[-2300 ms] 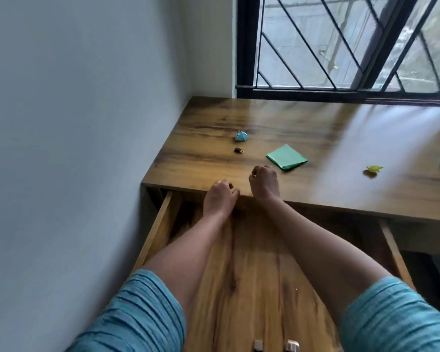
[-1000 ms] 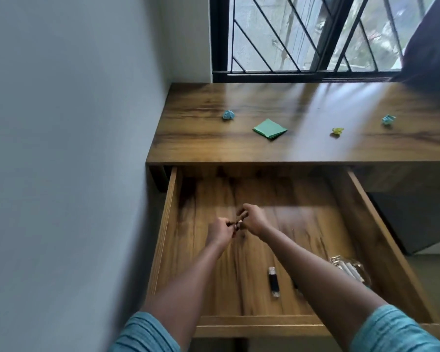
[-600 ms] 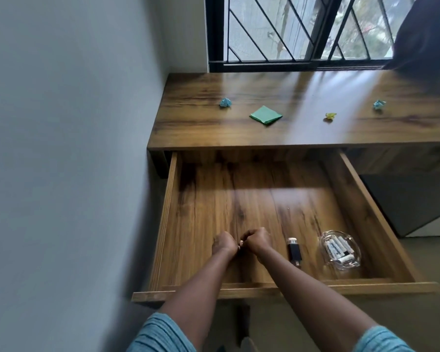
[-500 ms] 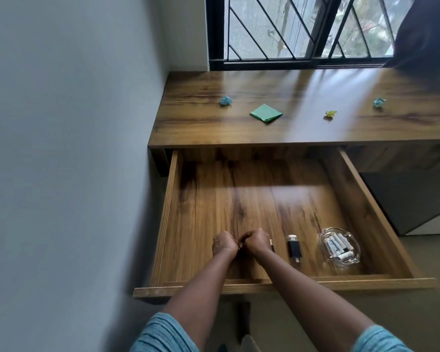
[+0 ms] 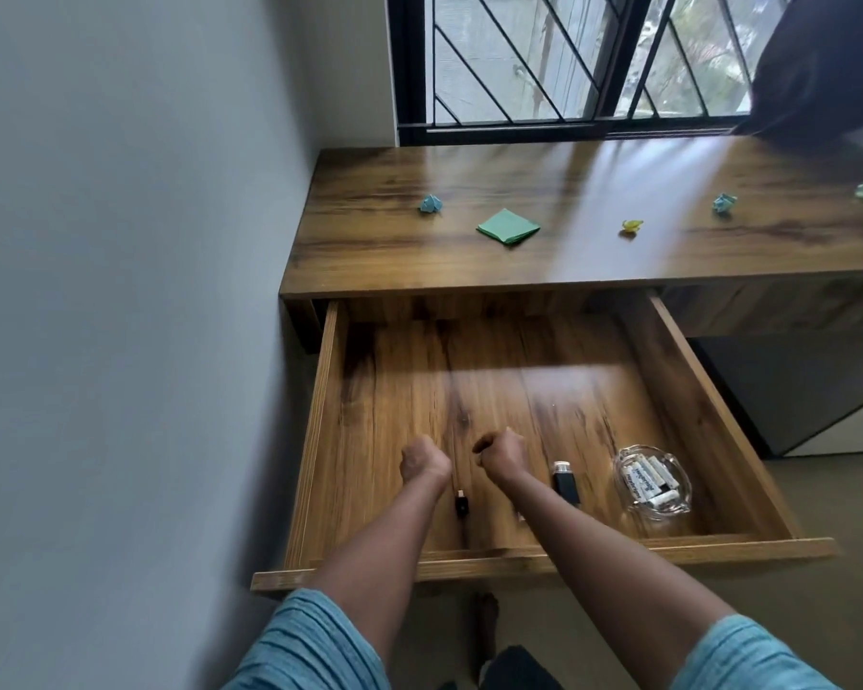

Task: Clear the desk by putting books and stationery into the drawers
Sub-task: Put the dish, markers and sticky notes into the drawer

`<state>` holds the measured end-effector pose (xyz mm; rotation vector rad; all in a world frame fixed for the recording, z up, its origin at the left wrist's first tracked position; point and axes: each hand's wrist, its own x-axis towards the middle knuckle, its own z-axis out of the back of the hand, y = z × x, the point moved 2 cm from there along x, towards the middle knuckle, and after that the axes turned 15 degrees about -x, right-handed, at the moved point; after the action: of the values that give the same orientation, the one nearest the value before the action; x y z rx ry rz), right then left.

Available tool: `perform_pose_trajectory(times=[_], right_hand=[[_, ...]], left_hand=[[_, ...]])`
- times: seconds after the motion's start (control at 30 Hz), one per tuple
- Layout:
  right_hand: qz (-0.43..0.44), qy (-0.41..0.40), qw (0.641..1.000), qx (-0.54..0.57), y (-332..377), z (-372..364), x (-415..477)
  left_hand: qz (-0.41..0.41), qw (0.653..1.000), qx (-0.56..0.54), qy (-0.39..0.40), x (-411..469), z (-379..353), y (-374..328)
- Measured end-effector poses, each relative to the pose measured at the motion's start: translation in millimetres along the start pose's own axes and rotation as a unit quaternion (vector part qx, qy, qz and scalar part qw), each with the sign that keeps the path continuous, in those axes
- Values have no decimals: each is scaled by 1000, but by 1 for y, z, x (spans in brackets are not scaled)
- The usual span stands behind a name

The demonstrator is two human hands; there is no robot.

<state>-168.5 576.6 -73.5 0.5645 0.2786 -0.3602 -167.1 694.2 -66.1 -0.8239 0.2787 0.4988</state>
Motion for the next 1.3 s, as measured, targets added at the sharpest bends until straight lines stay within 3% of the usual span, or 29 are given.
perform_pose_trajectory(times=[0.3,0.5,0.67,0.9,1.3], right_hand=[[20,-139,990,21,53,131,93],[43,-164,984,48,80,196,185],[-49,-131,984,114,97,220,270],[-156,-37,962,221,118,212,321],[-154,-80,979,109,114,201,325]], left_hand=[[-82,984,-155,-7,73,38,-148],[-107,980,-168,4,126,32,-253],[-149,985,-87,19,177,16,-312],[-109,992,-22,63,228,0,-333],[-134,986,-62,79,236,1,-319]])
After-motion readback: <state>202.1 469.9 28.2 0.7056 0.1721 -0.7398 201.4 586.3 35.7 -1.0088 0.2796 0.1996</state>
